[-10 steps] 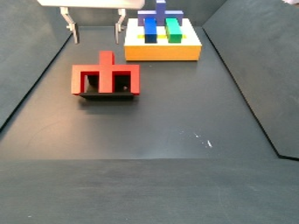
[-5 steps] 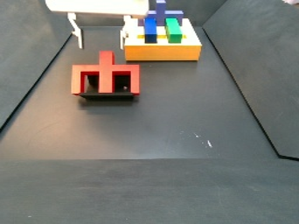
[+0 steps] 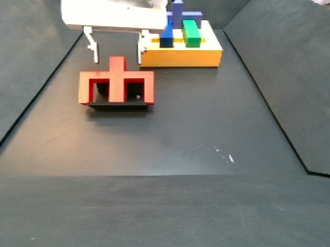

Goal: Pick up the red object. Move up. Place the red object on the fixture. Regrasp the red object. Move to above the board. Insert the red object.
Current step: Regrasp the red object.

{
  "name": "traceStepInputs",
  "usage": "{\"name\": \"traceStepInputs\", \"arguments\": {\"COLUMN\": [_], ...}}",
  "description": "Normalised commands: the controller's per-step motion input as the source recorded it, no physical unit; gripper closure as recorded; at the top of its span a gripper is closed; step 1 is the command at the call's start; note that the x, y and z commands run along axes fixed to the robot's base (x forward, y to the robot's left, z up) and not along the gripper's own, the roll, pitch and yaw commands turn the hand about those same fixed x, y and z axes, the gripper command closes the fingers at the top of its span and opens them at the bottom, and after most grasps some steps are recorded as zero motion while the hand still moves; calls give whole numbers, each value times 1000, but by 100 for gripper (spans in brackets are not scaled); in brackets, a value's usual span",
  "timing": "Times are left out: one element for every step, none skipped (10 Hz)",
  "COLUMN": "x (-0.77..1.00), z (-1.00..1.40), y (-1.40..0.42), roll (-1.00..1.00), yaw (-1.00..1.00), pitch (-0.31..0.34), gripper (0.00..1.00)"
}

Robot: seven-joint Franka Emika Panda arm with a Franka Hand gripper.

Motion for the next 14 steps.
{"name": "traceStepInputs", "arguments": {"x": [77,17,0,0,0,0,0,-40,-23,-11,0,0,0,0], "z": [-289,-271,-171,-74,-129,-120,-86,-174,0,0,0,0,0,0], "y": [-143,-94,-51,-6,-43,-57,-43,-83,-117,-203,-123,-94,-66,-23], "roll": [526,443,351,349,314,266,211,129,194,354,346,343,294,257], "yaw": [0,-6,-217,-263,-243,-200,-143,-46,0,0,3,0,0,0], "pitch": [260,249,374,483,397,291,209,40,89,97,94,109,91,94], "gripper": [0,0,0,0,0,0,0,0,0,0,0,0,0,0]}}
